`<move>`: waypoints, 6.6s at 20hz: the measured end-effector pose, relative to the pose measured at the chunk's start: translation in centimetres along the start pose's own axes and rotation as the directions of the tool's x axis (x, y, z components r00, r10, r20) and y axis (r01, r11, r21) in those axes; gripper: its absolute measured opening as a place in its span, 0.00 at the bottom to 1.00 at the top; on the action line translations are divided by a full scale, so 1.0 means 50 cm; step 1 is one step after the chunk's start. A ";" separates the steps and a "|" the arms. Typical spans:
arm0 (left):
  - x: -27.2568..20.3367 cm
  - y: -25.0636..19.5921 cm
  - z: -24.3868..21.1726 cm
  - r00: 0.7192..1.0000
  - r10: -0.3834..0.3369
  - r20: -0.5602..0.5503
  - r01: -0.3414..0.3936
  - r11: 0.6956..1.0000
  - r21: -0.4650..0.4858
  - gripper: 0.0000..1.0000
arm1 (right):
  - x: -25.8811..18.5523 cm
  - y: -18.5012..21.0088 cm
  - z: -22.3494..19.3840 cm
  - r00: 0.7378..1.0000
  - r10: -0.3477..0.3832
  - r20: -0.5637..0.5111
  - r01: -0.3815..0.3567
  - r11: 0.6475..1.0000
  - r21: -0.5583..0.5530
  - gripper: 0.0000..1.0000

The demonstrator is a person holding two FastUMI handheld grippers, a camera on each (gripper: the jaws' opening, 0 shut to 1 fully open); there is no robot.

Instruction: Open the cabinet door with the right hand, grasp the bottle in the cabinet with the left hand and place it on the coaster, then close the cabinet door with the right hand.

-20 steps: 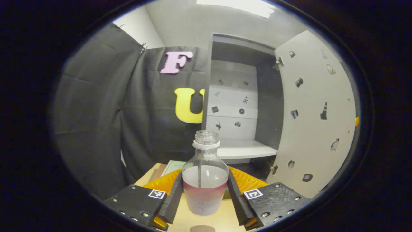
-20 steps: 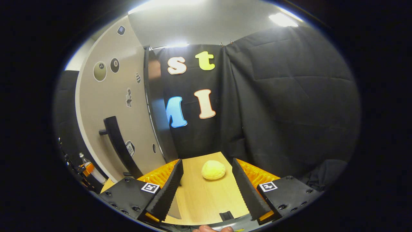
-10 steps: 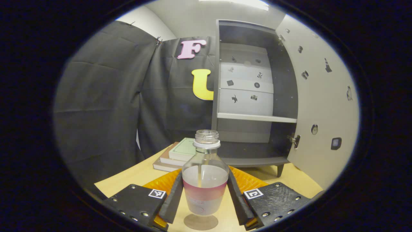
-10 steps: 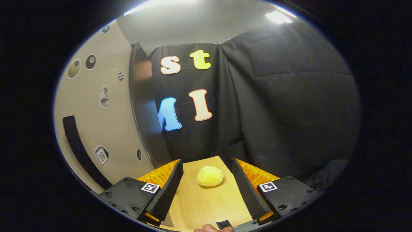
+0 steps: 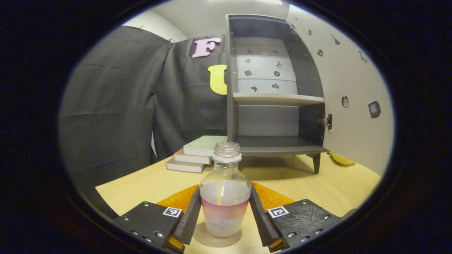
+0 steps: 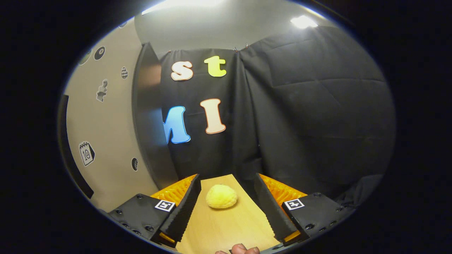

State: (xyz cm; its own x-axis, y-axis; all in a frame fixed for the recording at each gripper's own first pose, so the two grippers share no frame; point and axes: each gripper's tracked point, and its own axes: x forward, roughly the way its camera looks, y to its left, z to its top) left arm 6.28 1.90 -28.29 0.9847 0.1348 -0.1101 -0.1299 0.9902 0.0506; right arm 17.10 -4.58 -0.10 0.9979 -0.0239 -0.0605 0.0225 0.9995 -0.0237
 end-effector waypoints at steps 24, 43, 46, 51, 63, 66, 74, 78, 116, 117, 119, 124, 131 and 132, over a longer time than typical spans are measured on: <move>-0.039 0.028 0.069 1.000 0.008 0.019 -0.007 0.999 -0.049 0.82 | -0.059 0.019 -0.024 0.998 0.062 -0.013 -0.063 0.989 -0.137 0.97; -0.164 0.012 0.419 0.991 0.006 0.137 -0.018 0.996 0.086 0.86 | -0.051 -0.060 0.000 0.997 0.053 0.053 -0.056 0.997 0.053 0.96; -0.185 -0.009 0.446 0.989 -0.010 0.147 -0.003 0.996 0.087 0.86 | -0.039 -0.048 0.005 0.996 0.079 0.043 -0.082 0.995 0.061 0.96; -0.228 -0.032 0.485 0.993 -0.039 0.108 0.040 0.999 -0.010 0.87 | -0.044 0.015 0.057 0.985 0.170 0.039 -0.171 0.985 0.030 0.96; -0.254 -0.004 0.583 0.982 -0.188 -0.025 0.186 0.979 -0.080 0.87 | -0.111 0.118 0.107 0.968 0.239 -0.076 -0.236 0.971 0.046 0.96; -0.247 0.034 0.608 0.981 -0.192 -0.007 0.191 0.980 -0.051 0.88 | -0.118 0.141 0.110 0.969 0.232 -0.079 -0.229 0.972 0.049 0.96; -0.217 0.120 0.605 0.976 -0.219 -0.001 0.218 0.974 -0.065 0.87 | -0.153 0.197 0.099 0.977 0.183 -0.107 -0.177 0.982 0.062 0.96; -0.202 0.178 0.589 0.979 -0.205 -0.013 0.204 0.976 -0.070 0.90 | -0.170 0.216 0.119 0.986 0.154 -0.069 -0.154 0.988 0.009 0.96; -0.089 0.326 0.559 0.964 -0.265 0.002 0.263 0.954 -0.142 0.88 | -0.246 0.567 0.053 0.946 0.316 -0.073 -0.320 0.947 -0.038 0.96; -0.090 0.319 0.565 0.967 -0.255 0.008 0.253 0.956 -0.148 0.88 | -0.242 0.552 0.054 0.946 0.316 -0.077 -0.320 0.946 -0.045 0.96; -0.091 0.304 0.581 0.974 -0.225 0.020 0.225 0.964 -0.144 0.89 | -0.235 0.522 0.056 0.944 0.319 -0.081 -0.323 0.945 -0.048 0.96; -0.110 0.248 0.624 0.984 -0.173 0.045 0.177 0.976 -0.126 0.87 | -0.203 0.453 0.067 0.936 0.340 -0.086 -0.344 0.938 -0.038 0.96; -0.140 0.157 0.676 0.990 -0.116 0.085 0.122 0.990 -0.064 0.89 | -0.157 0.386 0.084 0.912 0.404 -0.074 -0.408 0.911 -0.051 0.96; -0.140 0.141 0.682 0.989 -0.111 0.093 0.117 0.991 -0.061 0.90 | -0.151 0.378 0.086 0.908 0.414 -0.068 -0.418 0.907 -0.056 0.96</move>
State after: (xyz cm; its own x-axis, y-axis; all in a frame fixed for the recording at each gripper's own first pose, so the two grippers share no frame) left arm 2.42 6.70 6.67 0.9996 0.0205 -0.0219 -0.0210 0.9995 -0.0229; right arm 10.24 14.57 4.19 0.9110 0.3906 -0.1325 -0.3999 0.9151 -0.0520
